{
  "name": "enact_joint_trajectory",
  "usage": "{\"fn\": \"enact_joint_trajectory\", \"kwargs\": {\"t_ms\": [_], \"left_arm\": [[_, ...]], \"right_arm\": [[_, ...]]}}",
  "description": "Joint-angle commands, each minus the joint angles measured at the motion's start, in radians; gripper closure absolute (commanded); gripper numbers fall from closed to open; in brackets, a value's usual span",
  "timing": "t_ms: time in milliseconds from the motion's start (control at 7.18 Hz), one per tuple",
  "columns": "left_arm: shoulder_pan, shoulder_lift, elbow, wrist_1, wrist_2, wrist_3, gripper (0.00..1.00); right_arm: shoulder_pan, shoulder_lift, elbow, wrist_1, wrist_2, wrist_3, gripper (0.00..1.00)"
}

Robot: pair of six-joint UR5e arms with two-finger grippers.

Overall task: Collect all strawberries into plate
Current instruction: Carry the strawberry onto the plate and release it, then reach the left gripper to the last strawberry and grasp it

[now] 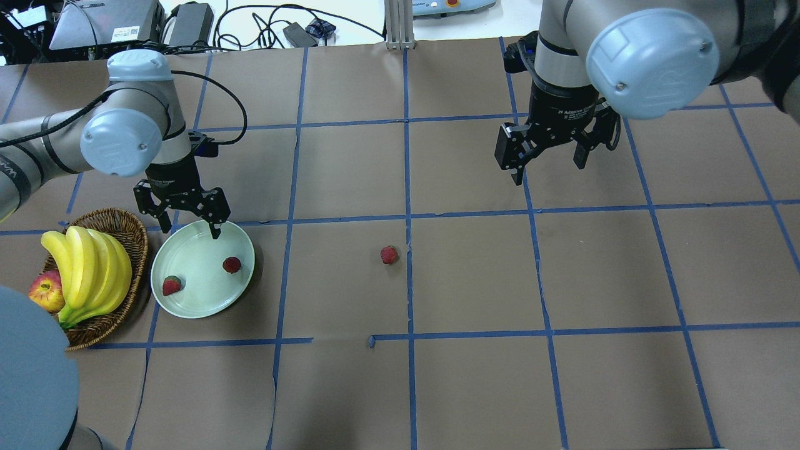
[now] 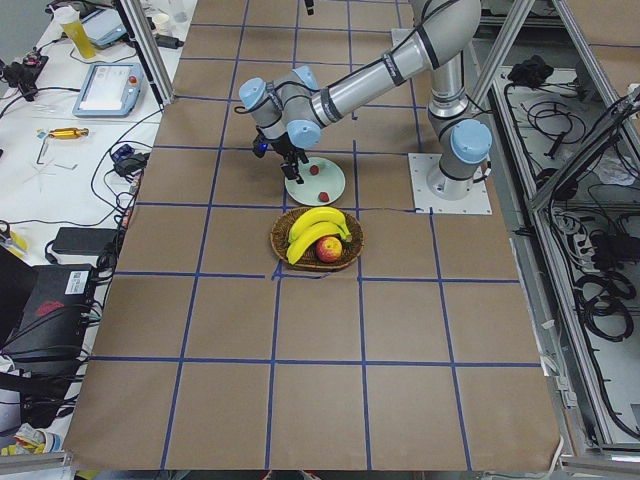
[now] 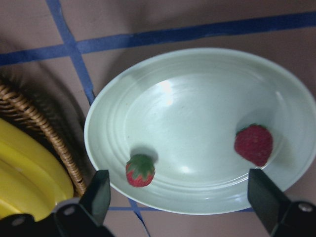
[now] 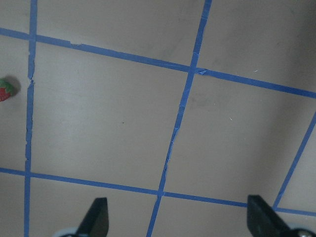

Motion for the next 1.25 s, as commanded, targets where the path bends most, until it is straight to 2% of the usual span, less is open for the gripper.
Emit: {"fn": "enact_joint_trajectory", "kwargs": {"t_ms": [0, 139, 278, 418, 696, 974, 1114], "left_arm": [[-0.103, 0.002, 0.01, 0.006, -0.098, -0.182, 0.0], [-0.169, 0.002, 0.01, 0.025, -0.102, -0.231, 0.0], [-0.23, 0.0, 0.01, 0.046, -0.162, -0.237, 0.0], [-0.267, -0.01, 0.006, 0.101, -0.261, -0.242, 0.0], [-0.362, -0.027, -0.007, 0.108, -0.283, -0.26, 0.0], [-0.41, -0.052, -0.007, 0.111, -0.306, -0.352, 0.0], [-0.416, -0.072, -0.007, 0.111, -0.363, -0.352, 0.0]], "right_arm": [[0.0, 0.0, 0.0, -0.001, -0.003, -0.001, 0.0], [0.0, 0.0, 0.0, -0.001, -0.007, -0.001, 0.0], [-0.001, 0.0, -0.001, 0.001, -0.013, -0.001, 0.0], [-0.003, 0.0, -0.003, 0.002, -0.012, -0.001, 0.0], [-0.008, -0.002, -0.009, 0.001, -0.007, 0.011, 0.0], [-0.047, -0.009, -0.011, 0.01, 0.002, 0.011, 0.0], [-0.049, -0.011, -0.009, 0.01, 0.002, 0.013, 0.0]]}}
